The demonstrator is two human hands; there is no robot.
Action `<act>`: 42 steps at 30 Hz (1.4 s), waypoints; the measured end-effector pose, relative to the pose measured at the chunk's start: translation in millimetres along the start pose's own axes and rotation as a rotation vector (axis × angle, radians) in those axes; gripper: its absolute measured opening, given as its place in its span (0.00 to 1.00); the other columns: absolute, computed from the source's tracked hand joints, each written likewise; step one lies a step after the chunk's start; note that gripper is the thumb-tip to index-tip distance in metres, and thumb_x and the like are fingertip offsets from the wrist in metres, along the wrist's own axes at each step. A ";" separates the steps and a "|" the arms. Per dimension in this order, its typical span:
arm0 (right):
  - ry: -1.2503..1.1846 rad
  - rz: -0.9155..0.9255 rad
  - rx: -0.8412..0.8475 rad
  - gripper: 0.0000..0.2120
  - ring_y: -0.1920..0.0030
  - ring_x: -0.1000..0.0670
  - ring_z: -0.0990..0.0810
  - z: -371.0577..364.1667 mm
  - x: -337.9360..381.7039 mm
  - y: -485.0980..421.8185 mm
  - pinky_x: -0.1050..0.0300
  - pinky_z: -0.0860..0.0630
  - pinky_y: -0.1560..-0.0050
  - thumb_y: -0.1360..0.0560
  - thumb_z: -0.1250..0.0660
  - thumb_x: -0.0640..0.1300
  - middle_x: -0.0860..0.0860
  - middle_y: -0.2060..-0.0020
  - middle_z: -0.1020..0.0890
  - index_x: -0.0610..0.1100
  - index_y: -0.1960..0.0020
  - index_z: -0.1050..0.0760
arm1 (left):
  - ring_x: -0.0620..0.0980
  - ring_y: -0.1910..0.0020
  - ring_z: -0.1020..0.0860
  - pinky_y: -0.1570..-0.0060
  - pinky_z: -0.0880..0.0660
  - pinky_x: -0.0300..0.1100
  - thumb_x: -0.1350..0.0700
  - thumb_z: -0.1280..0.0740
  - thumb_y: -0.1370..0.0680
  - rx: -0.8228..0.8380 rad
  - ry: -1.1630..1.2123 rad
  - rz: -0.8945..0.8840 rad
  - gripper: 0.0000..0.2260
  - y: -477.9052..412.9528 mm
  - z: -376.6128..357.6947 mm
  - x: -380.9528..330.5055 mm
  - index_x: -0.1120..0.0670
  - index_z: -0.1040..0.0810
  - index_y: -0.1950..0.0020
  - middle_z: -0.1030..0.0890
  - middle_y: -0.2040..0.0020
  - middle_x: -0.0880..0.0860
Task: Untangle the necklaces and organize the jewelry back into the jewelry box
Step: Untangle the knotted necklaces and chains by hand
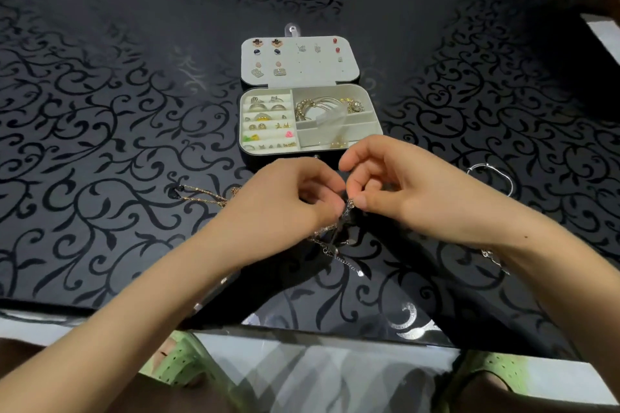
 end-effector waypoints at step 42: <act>-0.463 -0.151 -0.296 0.09 0.72 0.54 0.28 -10.3 -15.3 16.1 0.66 0.32 0.76 0.30 0.31 0.35 0.44 0.68 0.16 0.41 0.67 0.18 | 0.47 0.60 0.20 0.60 0.26 0.34 0.56 0.33 0.35 0.046 0.555 0.076 0.03 -16.6 1.8 8.3 0.52 0.21 0.68 0.17 0.63 0.54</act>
Point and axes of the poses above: each hand's wrist, its own y-axis away from the middle knuckle, its own z-axis out of the back of the hand, x = y × z, the point moved 2 cm from there along -y, towards the middle knuckle
